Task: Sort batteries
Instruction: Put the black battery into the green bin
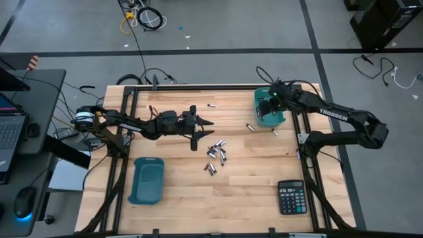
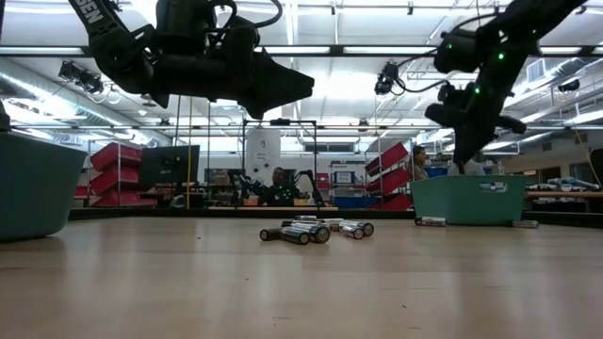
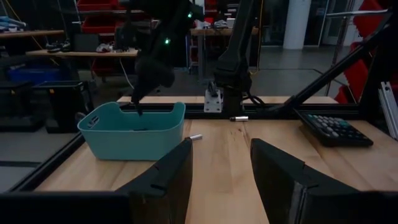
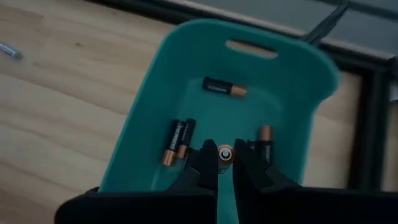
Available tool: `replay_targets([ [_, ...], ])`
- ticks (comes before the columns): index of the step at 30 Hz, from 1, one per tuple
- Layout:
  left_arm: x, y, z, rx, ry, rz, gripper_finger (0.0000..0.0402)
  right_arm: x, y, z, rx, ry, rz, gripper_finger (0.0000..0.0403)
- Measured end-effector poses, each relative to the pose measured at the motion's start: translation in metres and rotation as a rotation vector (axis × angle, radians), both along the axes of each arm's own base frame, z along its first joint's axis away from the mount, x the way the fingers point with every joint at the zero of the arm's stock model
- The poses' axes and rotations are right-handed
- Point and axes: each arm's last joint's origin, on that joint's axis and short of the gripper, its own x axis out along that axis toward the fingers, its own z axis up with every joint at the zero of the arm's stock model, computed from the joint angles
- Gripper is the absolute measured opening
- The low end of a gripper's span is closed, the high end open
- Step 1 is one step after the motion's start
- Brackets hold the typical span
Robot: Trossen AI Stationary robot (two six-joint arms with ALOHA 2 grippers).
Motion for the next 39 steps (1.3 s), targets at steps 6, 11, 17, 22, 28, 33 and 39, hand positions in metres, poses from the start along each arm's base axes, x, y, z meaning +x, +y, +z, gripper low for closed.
replay_targets([
  [6, 0.000, 0.000, -0.001, 0.000, 0.008, 0.000, 0.0163, 0.002, -0.006, -0.020, 0.089, 0.033, 0.000, 0.0016],
  [11, 0.000, 0.000, -0.002, 0.000, 0.017, 0.000, 0.0163, 0.007, -0.012, -0.032, 0.115, 0.085, 0.011, 0.0024],
  [17, 0.000, 0.000, -0.003, -0.003, 0.031, 0.001, 0.0163, 0.012, -0.016, -0.040, 0.116, 0.101, 0.006, 0.0052],
  [22, 0.000, 0.000, -0.004, -0.005, 0.044, 0.003, 0.0163, 0.012, -0.017, -0.043, 0.121, 0.114, 0.003, 0.0075],
  [28, 0.000, 0.000, -0.005, -0.005, 0.050, 0.003, 0.0163, 0.013, -0.018, -0.042, 0.108, 0.099, 0.002, 0.0100],
  [33, -0.001, 0.000, -0.009, 0.002, 0.095, 0.002, 0.0163, 0.015, -0.019, -0.041, 0.096, 0.081, -0.005, 0.0116],
  [39, -0.001, 0.000, -0.014, 0.007, 0.150, 0.000, 0.0163, 0.015, -0.019, -0.041, 0.094, 0.077, -0.005, 0.0131],
])
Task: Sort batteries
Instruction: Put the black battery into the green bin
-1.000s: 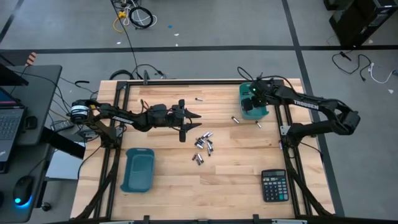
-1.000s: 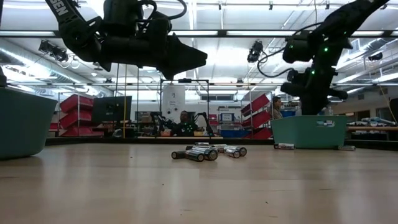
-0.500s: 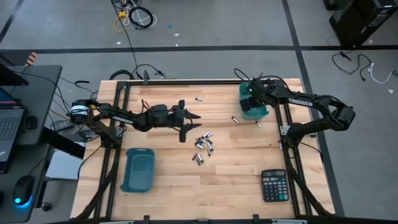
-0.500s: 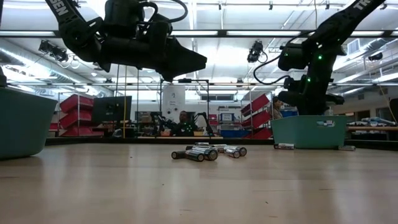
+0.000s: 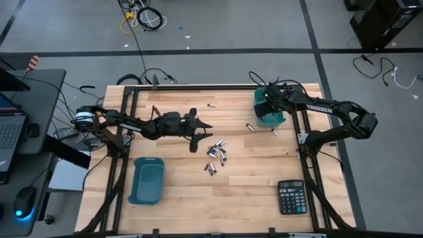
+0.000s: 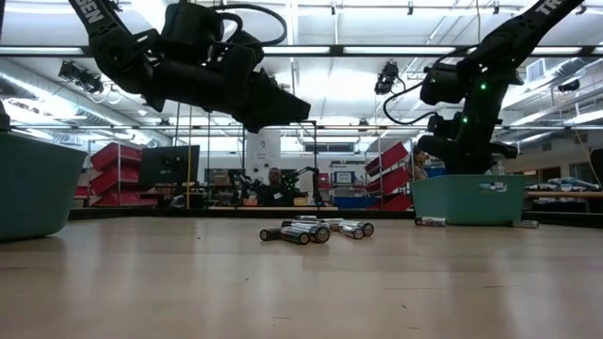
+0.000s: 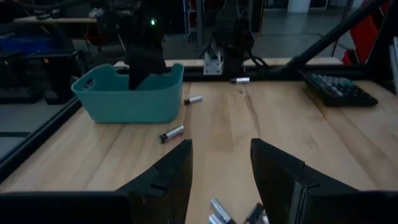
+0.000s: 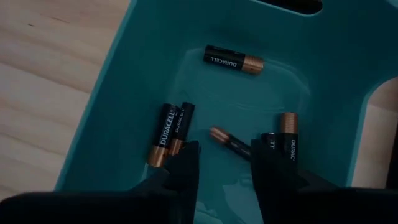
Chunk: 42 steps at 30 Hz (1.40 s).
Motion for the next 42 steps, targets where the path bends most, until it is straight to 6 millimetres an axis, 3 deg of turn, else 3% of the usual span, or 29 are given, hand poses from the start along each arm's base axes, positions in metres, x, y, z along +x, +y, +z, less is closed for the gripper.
replay_targets([
  [6, -0.003, -0.001, -0.011, 0.031, 0.120, -0.012, 0.0163, 0.003, 0.002, 0.004, -0.019, -0.031, 0.015, 0.0135],
  [12, -0.008, -0.002, -0.025, 0.008, 0.275, -0.021, 0.0163, 0.002, 0.012, 0.023, -0.083, -0.114, 0.049, 0.0134],
  [19, -0.016, -0.010, -0.040, -0.179, 0.438, -0.161, 0.0163, 0.000, 0.037, 0.050, -0.158, -0.240, 0.129, 0.0133],
  [27, -0.013, -0.049, -0.038, -0.276, 0.441, -0.244, 0.0163, 0.006, 0.062, 0.061, -0.178, -0.300, 0.252, 0.0133],
  [42, -0.022, -0.117, -0.038, -0.013, 0.408, -0.018, 0.0163, 0.019, 0.084, 0.060, -0.155, -0.309, 0.380, 0.0131],
])
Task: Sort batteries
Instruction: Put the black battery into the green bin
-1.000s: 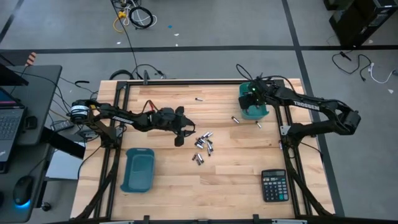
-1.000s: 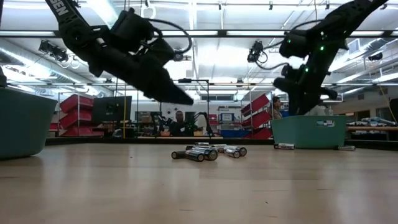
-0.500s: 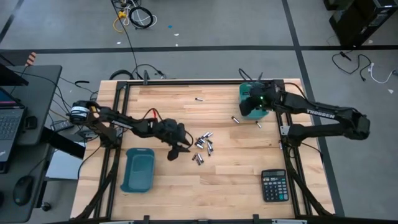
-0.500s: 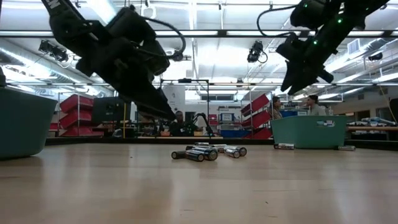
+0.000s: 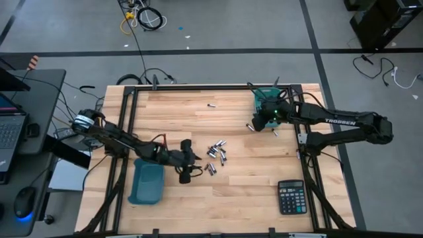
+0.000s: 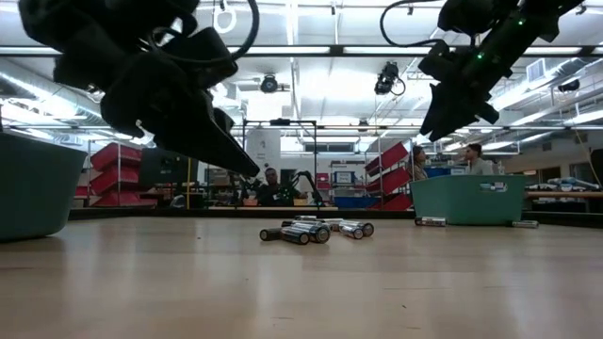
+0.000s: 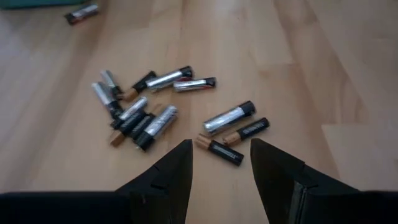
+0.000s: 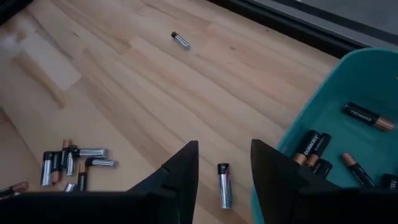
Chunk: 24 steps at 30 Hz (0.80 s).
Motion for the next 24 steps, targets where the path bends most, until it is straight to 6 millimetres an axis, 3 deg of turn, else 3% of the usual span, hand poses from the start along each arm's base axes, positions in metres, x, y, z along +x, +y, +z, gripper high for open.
replay_targets([
  [9, 0.001, -0.008, 0.002, -0.013, -0.071, 0.103, 0.0163, 0.001, 0.003, 0.000, -0.026, 0.020, 0.048, 0.0131],
  [24, 0.015, -0.021, -0.036, -0.123, -0.054, 0.147, 0.0163, 0.003, 0.008, 0.000, -0.024, 0.027, 0.116, 0.0131],
])
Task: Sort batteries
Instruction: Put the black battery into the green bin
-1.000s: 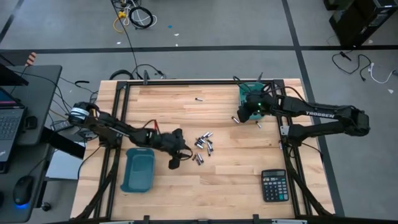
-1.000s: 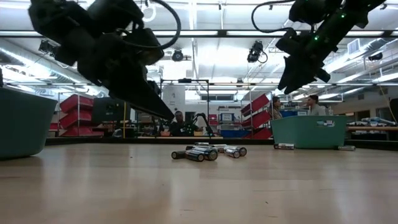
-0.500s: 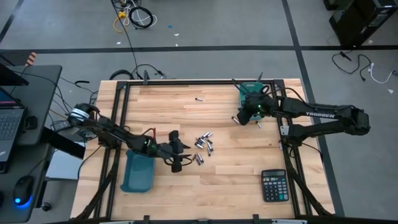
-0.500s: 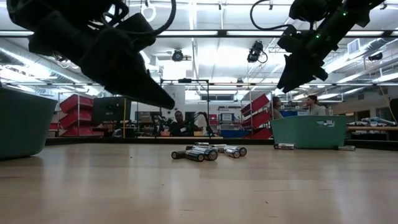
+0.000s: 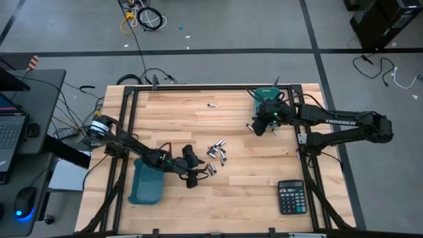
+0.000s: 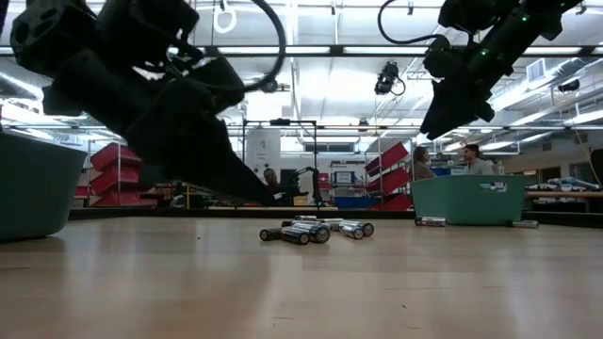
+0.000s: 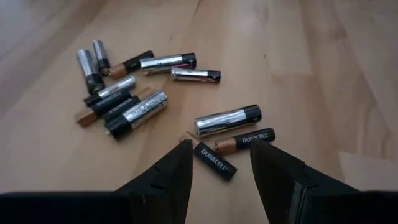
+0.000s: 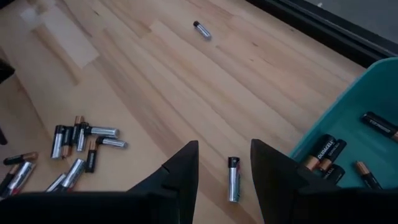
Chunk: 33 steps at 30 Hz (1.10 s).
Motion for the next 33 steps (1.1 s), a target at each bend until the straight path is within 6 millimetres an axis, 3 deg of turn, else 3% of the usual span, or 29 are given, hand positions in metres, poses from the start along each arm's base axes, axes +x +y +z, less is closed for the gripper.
replay_targets([
  [9, 0.001, -0.001, -0.013, -0.007, 0.031, 0.009, 0.0163, 0.001, 0.004, 0.000, -0.001, -0.003, 0.021, 0.0131],
  [33, 0.001, -0.001, -0.012, -0.005, 0.027, 0.011, 0.0163, 0.001, 0.004, 0.000, -0.010, -0.003, 0.011, 0.0131],
])
